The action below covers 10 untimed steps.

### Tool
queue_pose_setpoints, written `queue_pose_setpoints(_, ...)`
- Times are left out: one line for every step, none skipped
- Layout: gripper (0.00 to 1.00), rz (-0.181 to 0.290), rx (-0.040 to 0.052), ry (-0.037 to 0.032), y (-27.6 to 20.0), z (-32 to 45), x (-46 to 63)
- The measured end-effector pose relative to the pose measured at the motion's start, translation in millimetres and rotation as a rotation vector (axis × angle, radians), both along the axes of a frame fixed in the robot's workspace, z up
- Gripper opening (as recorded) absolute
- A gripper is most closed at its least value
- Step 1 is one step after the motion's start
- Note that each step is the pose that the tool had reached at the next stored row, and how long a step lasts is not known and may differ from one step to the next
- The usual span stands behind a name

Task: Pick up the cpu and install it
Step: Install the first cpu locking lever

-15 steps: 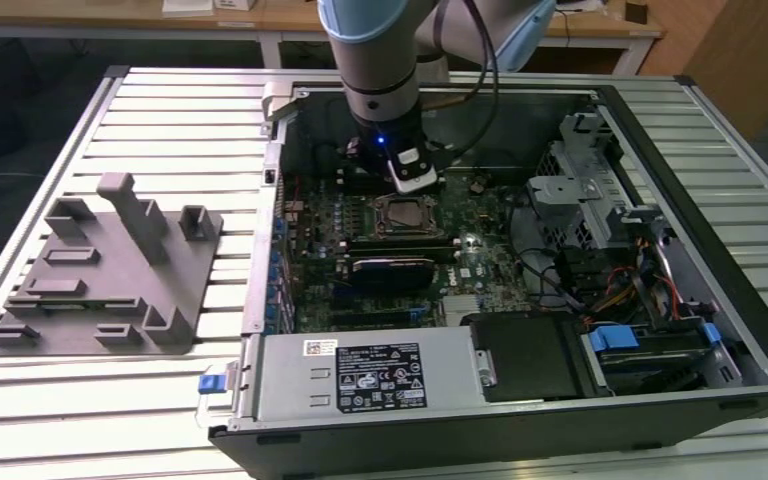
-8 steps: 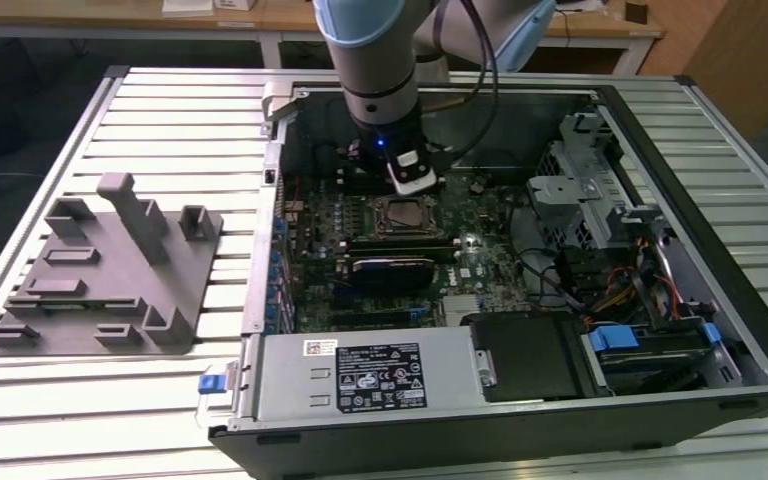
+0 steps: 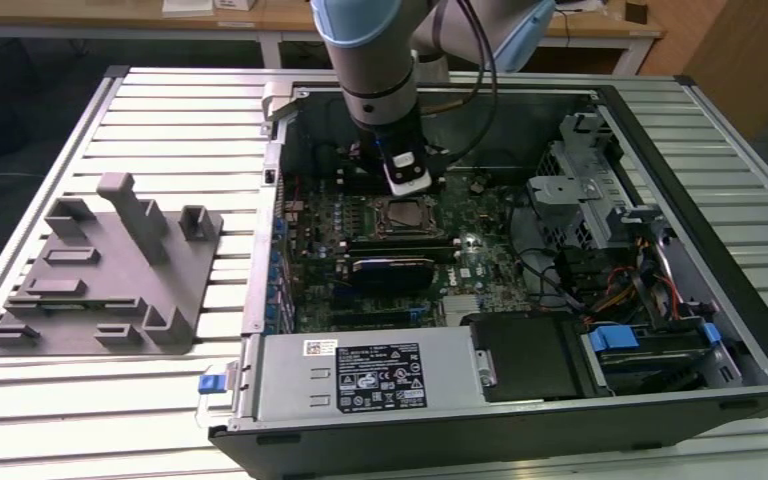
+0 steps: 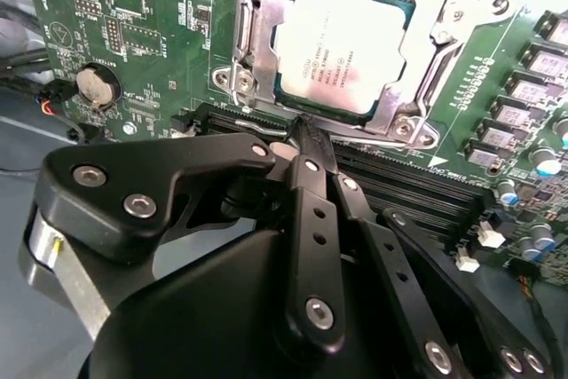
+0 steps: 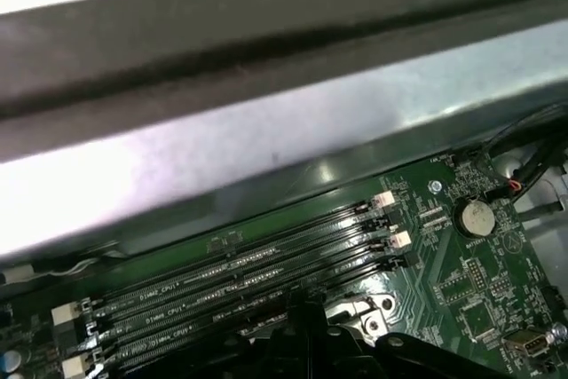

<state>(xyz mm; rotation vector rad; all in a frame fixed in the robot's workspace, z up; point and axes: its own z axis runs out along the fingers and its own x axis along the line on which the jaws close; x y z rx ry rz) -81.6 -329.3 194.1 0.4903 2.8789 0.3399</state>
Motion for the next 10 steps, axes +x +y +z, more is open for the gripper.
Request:
queue_pose_setpoints(0.11, -0.003, 0.0, 0.0, 0.5, -0.3, 0.0)
queue_pose_setpoints(0.11, -0.006, 0.0001, -0.0001, 0.9, -0.5, -0.1)
queue_pose_setpoints(0.11, -0.009, 0.0002, -0.0001, 1.3, -0.8, -0.2)
queue_pose_setpoints(0.11, -0.011, 0.0006, -0.0001, 1.8, -1.1, -0.3)
queue_pose_setpoints(0.11, -0.013, 0.0007, -0.0002, 2.1, -1.3, -0.3)
queue_pose_setpoints(0.11, -0.015, 0.0007, -0.0001, 2.4, -1.5, -0.3)
queue_pose_setpoints(0.11, -0.016, 0.0007, -0.0001, 2.6, -1.7, -0.3)
queue_pose_setpoints(0.11, -0.018, 0.0006, 0.0, 2.6, -1.7, -0.3)
queue_pose_setpoints(0.11, -0.019, 0.0005, 0.0001, 2.5, -1.7, -0.3)
queue_pose_setpoints(0.11, -0.021, 0.0004, 0.0001, 2.6, -1.8, -0.3)
